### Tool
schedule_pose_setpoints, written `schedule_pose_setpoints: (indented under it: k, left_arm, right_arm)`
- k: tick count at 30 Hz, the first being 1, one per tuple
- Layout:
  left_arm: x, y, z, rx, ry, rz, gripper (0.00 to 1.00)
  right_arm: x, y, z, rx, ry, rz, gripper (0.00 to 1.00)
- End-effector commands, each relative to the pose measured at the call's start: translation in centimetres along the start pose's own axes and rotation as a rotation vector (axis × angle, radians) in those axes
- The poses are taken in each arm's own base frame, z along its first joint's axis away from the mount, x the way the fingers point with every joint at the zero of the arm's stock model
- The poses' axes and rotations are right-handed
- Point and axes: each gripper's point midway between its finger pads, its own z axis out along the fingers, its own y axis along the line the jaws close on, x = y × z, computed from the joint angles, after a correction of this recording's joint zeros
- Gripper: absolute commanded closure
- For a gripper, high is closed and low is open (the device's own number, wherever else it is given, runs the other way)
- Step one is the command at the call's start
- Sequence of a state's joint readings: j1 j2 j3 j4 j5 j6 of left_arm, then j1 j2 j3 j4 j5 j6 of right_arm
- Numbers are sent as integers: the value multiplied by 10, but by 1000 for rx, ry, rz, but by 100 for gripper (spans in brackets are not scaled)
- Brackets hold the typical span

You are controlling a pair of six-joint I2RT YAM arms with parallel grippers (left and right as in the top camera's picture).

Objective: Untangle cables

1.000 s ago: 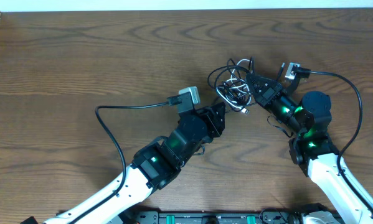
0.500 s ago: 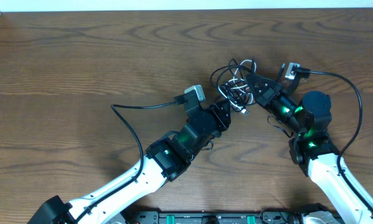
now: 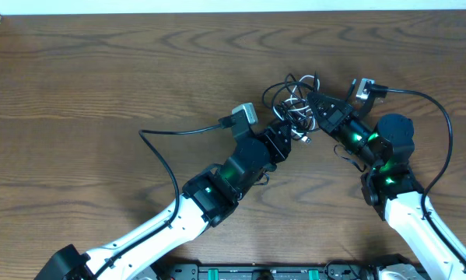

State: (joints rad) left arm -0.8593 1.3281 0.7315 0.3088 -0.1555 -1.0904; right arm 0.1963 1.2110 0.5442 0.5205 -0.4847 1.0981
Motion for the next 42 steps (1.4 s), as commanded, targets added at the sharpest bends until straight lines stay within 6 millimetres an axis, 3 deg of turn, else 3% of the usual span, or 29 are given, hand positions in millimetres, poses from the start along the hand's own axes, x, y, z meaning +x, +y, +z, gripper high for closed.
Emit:
schedule_pose_setpoints:
  k: [1,14,21,35,42]
  left_arm:
    - [4,3,2,-17,19,36,61]
    - [5,13,4,-58,13,44,65]
    - [12,30,4,-122,41,59,67]
    - [-10,17,6,-79,-75,23,67]
    - [-7,22,11,-93,-72,27,67]
  right_arm:
    - [-3,6,0,-20,3,-8,99]
    - [-2,7,0,-23,9,-7,99]
    - [-1,7,0,-23,10,-7,99]
    - [3,9,2,-28,21,-9,97]
    - [5,10,2,-30,26,-10,97]
